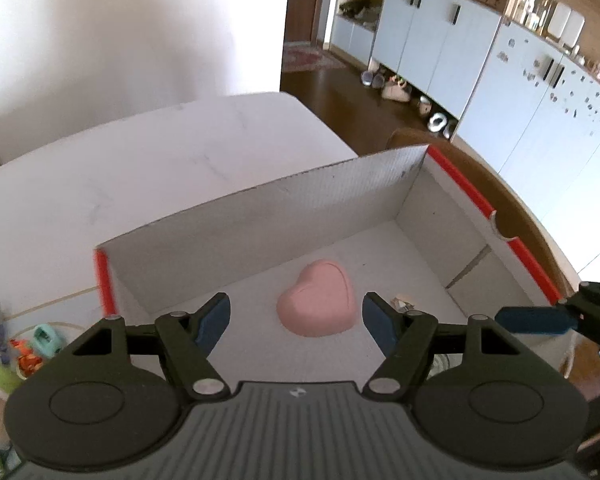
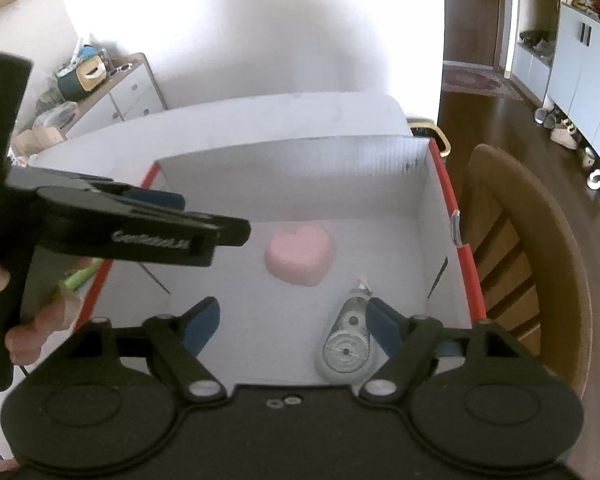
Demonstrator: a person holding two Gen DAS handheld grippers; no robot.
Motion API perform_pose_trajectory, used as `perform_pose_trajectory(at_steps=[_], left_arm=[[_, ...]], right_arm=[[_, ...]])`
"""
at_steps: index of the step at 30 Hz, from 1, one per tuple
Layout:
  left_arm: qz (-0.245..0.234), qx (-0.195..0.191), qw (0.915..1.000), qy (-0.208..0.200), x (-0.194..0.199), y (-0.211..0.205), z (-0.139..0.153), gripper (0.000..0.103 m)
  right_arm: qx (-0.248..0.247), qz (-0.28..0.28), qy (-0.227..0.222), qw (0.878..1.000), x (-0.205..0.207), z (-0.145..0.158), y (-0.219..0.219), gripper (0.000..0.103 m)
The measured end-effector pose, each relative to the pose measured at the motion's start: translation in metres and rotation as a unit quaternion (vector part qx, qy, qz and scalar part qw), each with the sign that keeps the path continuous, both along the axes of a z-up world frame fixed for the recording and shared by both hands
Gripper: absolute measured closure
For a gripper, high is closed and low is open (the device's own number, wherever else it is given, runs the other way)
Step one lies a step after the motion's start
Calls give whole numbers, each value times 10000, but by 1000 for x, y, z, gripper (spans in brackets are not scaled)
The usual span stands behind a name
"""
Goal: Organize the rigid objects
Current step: 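Lower and release the pink heart with the left tool while the right tool releases the dispenser, then withdraw both tools from the box back toward the table clutter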
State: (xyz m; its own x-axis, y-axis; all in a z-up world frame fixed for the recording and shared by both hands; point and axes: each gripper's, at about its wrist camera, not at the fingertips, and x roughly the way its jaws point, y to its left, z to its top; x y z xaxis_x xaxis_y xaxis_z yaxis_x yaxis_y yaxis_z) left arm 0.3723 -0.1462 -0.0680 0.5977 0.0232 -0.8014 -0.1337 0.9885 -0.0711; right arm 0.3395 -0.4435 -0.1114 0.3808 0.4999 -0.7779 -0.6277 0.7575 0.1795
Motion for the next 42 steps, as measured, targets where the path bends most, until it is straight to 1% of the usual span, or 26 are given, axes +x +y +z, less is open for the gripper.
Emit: perform_pose_trajectory(at_steps=[8,11,14,16,18,21,24,31,34,37,42], left_arm=[[-31,31,9994,-343,-36,2,20,30],[-25,23,9989,-470,-52,8,28,26],[-69,13,9982,-590,-68,13,34,26],[-115,17,9978,-651,-80,17,38,25],[-152,10,9973,-721,-90,21,40,21],[-210,-8,9964,-820,-110,31,45,20],[-253,4,9957,-896,-127,40,49,20],[-313,-104,9936,-1079,-167,67,56,20],[-257,-132,9925,-1191,-187,81,57,20],[-261,-295,9920,-1196,-203,100,56,20],[-74,-234,9921,-1233,-227,129,53,20]], right_arm=[[176,-143,-220,9995,-25,20,4,16],[260,-191,-323,9990,-35,26,7,14],[365,-251,-415,9982,-46,32,9,9],[426,-270,-469,9976,-55,36,12,8],[487,-287,-557,9968,-65,40,16,5],[574,-338,-605,9959,-78,44,23,1],[666,-406,-644,9949,-92,48,30,1],[815,-507,-717,9928,-124,51,50,1],[824,-500,-755,9925,-138,52,60,1],[834,-484,-793,9922,-151,52,71,1],[837,-460,-748,9926,-166,47,90,1]])
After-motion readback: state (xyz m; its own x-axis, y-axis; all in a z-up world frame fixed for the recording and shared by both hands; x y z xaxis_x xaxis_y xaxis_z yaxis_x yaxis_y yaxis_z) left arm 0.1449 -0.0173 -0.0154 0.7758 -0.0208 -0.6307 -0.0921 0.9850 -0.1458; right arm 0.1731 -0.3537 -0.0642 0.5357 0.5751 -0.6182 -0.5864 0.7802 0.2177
